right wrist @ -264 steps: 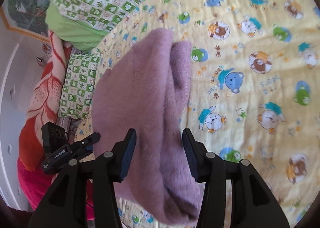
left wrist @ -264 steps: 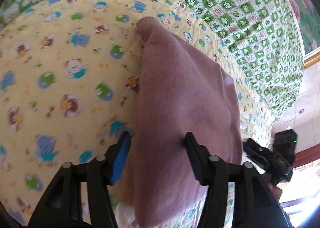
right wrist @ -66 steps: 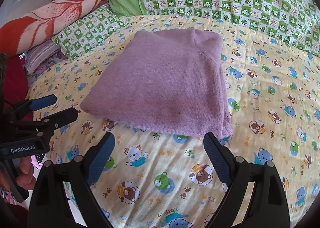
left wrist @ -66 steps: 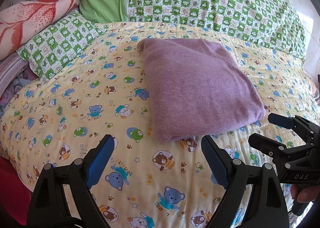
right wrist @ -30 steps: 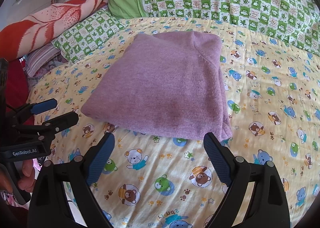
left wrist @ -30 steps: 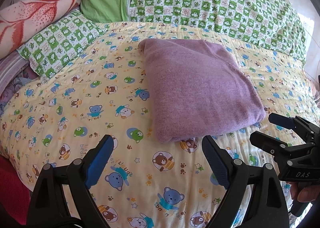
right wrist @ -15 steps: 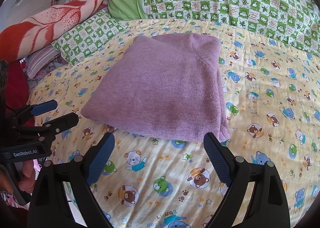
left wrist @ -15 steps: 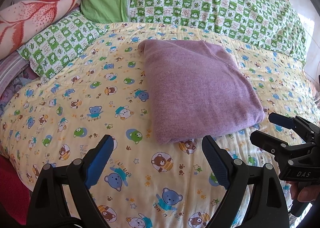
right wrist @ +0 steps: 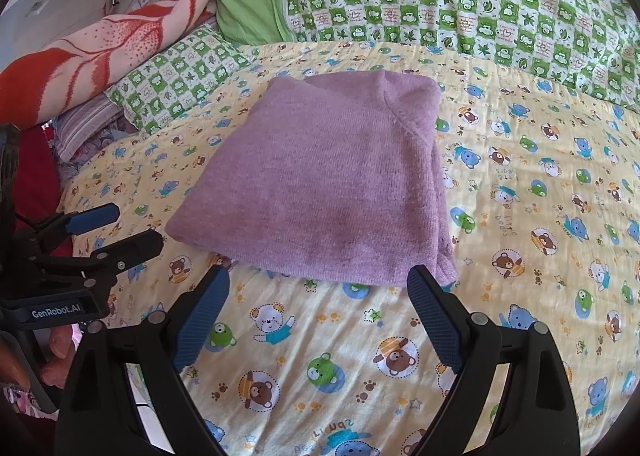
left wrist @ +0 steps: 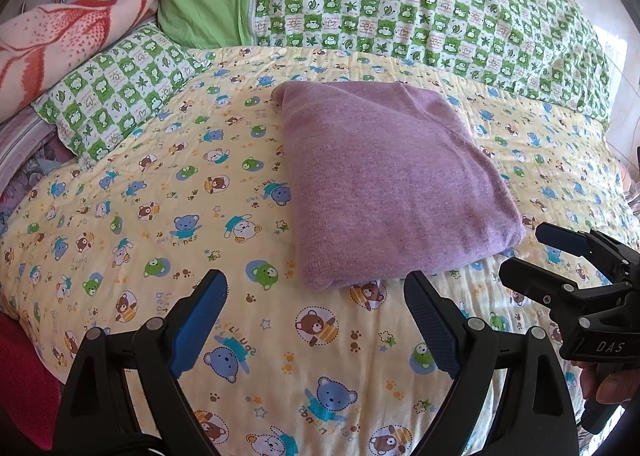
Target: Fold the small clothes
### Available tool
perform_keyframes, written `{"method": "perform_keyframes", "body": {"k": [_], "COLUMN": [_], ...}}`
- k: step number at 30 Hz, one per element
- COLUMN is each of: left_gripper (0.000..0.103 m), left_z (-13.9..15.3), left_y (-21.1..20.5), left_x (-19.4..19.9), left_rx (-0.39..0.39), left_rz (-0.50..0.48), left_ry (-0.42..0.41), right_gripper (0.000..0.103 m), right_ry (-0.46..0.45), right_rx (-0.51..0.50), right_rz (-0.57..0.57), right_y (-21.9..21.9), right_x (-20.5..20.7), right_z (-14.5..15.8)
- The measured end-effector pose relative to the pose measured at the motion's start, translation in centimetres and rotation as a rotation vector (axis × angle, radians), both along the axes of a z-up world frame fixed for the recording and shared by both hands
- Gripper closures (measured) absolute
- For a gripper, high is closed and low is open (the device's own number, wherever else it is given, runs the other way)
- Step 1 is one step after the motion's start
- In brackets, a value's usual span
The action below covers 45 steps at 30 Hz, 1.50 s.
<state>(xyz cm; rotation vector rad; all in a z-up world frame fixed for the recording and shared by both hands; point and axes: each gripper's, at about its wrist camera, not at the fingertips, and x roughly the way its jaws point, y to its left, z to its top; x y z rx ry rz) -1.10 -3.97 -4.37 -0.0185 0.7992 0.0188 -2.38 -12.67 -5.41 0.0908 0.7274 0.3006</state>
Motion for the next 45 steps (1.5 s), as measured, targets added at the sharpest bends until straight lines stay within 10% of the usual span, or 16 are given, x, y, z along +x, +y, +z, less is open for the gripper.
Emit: {"method": "perform_keyframes", "body": {"k": [45], "left_gripper": [0.012], "left_z": [1.1], "left_y": [0.3], "left_x": [2.3], "left_rx": [0.001], "left_rz": [0.007], "left_ry": [0.005], "right_gripper": [0.012], "right_ry": [-0.009], "right_rx": [0.034], "right_rz": [-0.019], "right_y": [-0.9], "right_x": [1.8], "right_z": [0.9]}}
